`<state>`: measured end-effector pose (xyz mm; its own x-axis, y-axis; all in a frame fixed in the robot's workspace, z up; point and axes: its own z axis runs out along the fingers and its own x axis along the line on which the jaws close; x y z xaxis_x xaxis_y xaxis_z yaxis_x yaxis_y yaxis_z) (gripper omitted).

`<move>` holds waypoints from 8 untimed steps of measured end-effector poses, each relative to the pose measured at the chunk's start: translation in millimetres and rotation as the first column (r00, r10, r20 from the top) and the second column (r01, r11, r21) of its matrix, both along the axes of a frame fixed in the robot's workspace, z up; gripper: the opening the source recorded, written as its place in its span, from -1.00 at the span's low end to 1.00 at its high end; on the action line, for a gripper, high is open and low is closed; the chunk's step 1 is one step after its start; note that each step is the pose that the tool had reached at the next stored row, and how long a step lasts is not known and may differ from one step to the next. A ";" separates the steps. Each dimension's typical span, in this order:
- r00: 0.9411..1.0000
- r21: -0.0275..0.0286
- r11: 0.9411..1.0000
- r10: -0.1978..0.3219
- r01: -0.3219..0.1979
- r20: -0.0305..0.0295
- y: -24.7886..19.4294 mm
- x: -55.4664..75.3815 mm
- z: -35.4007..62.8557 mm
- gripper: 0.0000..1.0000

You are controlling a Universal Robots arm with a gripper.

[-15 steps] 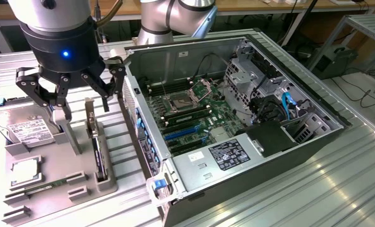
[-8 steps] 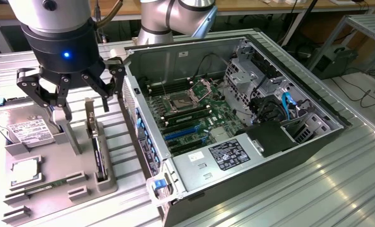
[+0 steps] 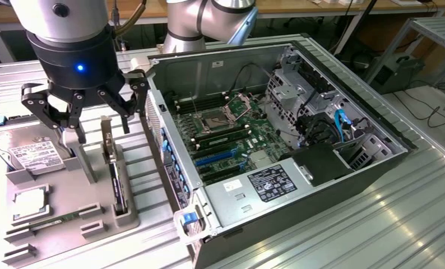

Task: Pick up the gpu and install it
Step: 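Pick up the gpu and move the gpu toward the slot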

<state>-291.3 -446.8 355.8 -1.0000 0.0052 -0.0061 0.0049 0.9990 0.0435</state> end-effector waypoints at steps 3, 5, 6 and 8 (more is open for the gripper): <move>1.000 0.000 1.000 0.003 -0.003 0.000 0.4 0.0 -1.2 0.33; 1.000 0.000 1.000 0.005 -0.005 0.000 0.6 0.0 -1.9 0.33; 1.000 0.000 1.000 0.006 -0.006 0.000 0.6 0.0 -2.3 0.33; 1.000 0.000 1.000 0.008 -0.008 0.000 0.7 0.0 -3.0 0.33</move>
